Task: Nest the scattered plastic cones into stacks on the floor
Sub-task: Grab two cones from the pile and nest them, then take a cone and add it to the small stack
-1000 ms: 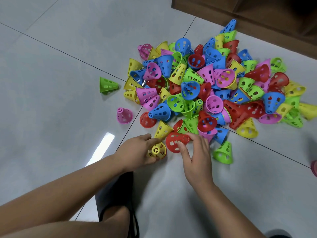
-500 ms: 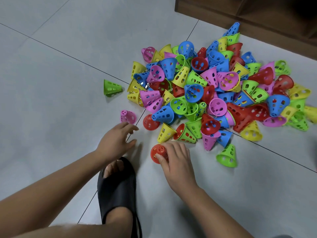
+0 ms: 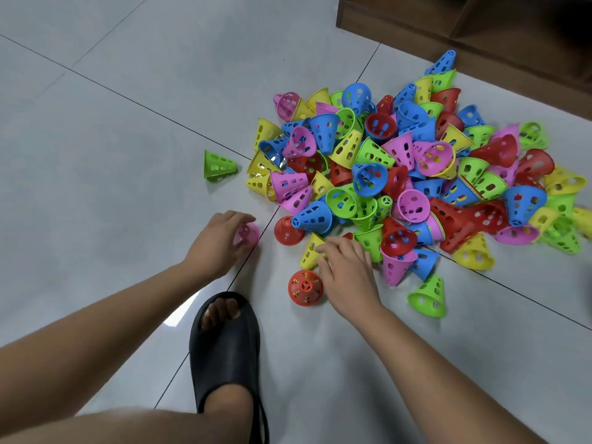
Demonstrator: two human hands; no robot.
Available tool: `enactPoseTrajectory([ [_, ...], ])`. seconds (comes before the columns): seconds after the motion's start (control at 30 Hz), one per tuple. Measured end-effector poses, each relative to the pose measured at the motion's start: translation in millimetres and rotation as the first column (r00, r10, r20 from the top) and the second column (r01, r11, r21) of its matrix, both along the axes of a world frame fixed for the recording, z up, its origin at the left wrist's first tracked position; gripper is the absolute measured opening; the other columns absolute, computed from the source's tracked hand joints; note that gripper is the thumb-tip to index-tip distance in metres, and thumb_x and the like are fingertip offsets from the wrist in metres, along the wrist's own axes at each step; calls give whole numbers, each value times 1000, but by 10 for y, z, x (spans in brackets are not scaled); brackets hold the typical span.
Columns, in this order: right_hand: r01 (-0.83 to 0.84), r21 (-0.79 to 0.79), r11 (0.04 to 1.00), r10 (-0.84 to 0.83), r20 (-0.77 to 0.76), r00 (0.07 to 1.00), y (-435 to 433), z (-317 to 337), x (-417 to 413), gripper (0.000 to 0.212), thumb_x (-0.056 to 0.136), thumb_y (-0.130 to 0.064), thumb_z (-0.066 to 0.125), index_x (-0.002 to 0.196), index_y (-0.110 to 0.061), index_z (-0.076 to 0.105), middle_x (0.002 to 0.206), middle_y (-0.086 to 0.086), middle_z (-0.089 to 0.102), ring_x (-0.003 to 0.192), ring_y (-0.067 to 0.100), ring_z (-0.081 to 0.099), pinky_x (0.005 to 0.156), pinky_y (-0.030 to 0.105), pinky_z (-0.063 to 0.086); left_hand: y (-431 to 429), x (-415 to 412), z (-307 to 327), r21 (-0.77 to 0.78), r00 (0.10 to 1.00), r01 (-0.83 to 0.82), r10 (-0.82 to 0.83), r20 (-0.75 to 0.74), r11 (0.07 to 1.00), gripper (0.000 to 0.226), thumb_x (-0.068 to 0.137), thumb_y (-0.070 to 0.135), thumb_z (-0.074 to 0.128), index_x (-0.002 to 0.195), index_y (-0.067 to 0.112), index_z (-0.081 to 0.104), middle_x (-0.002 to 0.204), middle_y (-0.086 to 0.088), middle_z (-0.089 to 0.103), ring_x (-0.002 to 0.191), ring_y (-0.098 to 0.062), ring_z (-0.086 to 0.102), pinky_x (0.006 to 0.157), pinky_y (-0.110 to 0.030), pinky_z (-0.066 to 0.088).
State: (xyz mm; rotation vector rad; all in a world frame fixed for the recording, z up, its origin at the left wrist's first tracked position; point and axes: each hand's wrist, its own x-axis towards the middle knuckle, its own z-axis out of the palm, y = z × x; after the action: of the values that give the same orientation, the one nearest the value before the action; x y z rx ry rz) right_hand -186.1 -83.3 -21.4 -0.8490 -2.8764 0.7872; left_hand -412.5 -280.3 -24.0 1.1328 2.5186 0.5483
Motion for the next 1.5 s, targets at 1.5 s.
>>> enactPoseTrajectory([
  [1.5,253,-967,-39,-556,231,799,-206,406,319,16,104,0,58,117,-4,67,95,8,77,78,15,64,65,25,48,110,933,43,128,903,41,-92,420,991,55,77,27,86,128,34,68,117,17,59,102,-7,63,78,-8,44],
])
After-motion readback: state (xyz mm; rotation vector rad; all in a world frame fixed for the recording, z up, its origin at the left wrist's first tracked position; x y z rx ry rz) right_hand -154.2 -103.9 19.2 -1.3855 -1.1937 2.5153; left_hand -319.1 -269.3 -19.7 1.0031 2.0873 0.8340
